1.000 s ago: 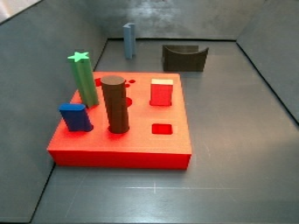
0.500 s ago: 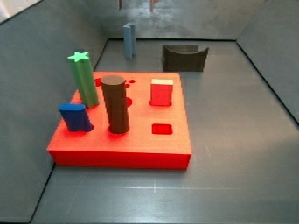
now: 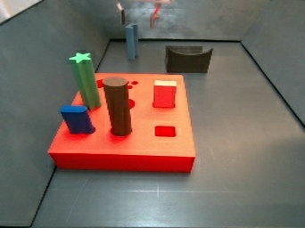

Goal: Pick up the arch object. Move up. Rotate the arch object. Move to above the board. Insert the arch object.
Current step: Pick up the arch object.

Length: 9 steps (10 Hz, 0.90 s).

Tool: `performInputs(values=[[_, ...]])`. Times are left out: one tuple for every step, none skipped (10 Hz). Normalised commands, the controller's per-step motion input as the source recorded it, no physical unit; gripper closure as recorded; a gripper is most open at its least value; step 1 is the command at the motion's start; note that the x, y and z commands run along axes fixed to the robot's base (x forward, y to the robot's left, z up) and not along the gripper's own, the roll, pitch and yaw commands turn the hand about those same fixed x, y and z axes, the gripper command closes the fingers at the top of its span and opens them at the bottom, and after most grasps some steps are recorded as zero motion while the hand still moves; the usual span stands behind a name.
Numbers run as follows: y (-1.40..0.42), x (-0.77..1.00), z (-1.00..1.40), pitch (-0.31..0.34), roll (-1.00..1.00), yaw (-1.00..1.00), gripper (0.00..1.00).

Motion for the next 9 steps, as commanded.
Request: performInputs(values=[[0.09,-0.21,-0.64,-0.074,-0.27,0.00,0.00],[0.09,-0.20,-0.69,-0.050,-0.24,-0.15,0.00],[0.07,-0.37,-0.70,-0.054,-0.17,-0.41,0.00],[0.03,-0.35,-0.57,-0.046,-0.13,-0.42,0.00],[0.00,0.00,-0.03,-0.049,-0.10,0.00,0.00],[-0.05,0.00,0.00,0.000,0.01,0.00,0.00],[0.00,0.00,0.00,0.000,0.00,0.00,1.00],[0.00,0.00,0.00,0.000,0.00,0.00,1.00],[0.00,0.00,0.00,0.000,0.00,0.00,1.00]])
